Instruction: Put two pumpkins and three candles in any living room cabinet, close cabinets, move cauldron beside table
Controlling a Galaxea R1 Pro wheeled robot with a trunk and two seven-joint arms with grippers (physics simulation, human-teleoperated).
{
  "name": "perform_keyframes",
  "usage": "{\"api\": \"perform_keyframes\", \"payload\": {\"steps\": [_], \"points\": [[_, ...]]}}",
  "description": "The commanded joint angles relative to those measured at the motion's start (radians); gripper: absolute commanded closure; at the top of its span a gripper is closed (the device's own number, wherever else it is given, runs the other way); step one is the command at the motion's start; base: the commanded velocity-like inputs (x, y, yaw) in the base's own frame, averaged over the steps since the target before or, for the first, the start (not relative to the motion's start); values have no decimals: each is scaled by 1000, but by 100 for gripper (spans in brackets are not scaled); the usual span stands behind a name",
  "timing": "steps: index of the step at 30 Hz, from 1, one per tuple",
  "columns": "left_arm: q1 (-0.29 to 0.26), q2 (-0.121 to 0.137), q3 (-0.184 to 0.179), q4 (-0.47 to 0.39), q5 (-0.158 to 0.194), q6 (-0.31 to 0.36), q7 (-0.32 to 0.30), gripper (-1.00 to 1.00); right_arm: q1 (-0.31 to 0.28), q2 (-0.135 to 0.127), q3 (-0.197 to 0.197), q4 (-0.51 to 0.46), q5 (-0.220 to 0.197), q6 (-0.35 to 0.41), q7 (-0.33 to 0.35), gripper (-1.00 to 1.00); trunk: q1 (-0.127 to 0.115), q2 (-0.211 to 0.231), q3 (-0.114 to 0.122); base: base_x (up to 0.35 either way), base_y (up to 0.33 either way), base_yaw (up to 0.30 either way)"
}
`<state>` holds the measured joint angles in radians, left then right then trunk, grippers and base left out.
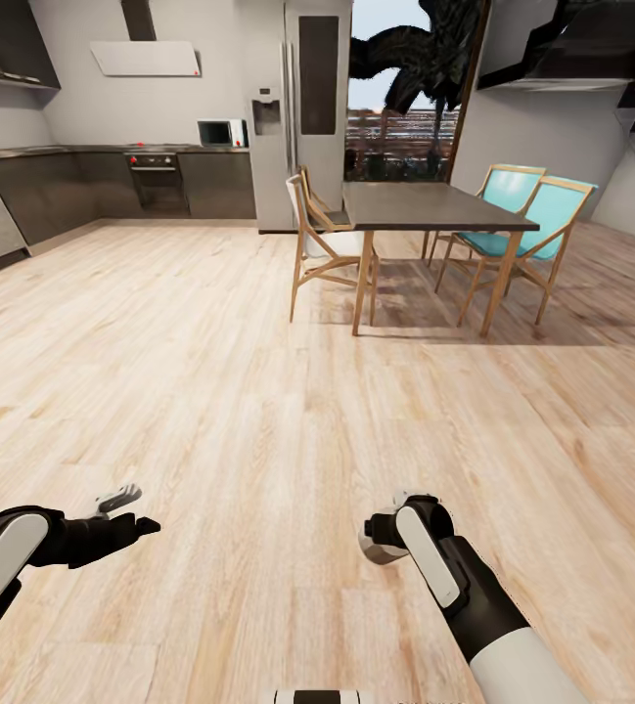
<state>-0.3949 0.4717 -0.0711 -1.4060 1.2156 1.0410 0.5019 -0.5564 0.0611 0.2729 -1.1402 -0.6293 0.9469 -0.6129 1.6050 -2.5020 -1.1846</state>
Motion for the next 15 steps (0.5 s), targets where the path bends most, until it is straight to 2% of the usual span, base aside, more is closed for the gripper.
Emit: {"api": "perform_keyframes", "payload": {"steps": [1, 5, 8, 15], "points": [[-1, 1, -1, -1, 10, 1, 10, -100, 0, 15, 1, -1, -8, 4, -12, 100, -1, 0, 2, -269, 0, 207], [-1, 1, -1, -1, 10, 1, 11, -100, -1, 38, 2, -1, -7, 8, -16, 100, -3, 1, 13, -309, -38, 214], [-1, 1, -1, -2, 11, -1, 11, -100, -2, 52, 2, -1, -2, 10, -17, 100, -3, 1, 10, -296, -160, 219], [-1, 1, -1, -4, 13, -5, 10, -100, -3, 59, 3, -1, 1, 10, -18, 100, -3, 1, 2, -274, -200, 226]]}}
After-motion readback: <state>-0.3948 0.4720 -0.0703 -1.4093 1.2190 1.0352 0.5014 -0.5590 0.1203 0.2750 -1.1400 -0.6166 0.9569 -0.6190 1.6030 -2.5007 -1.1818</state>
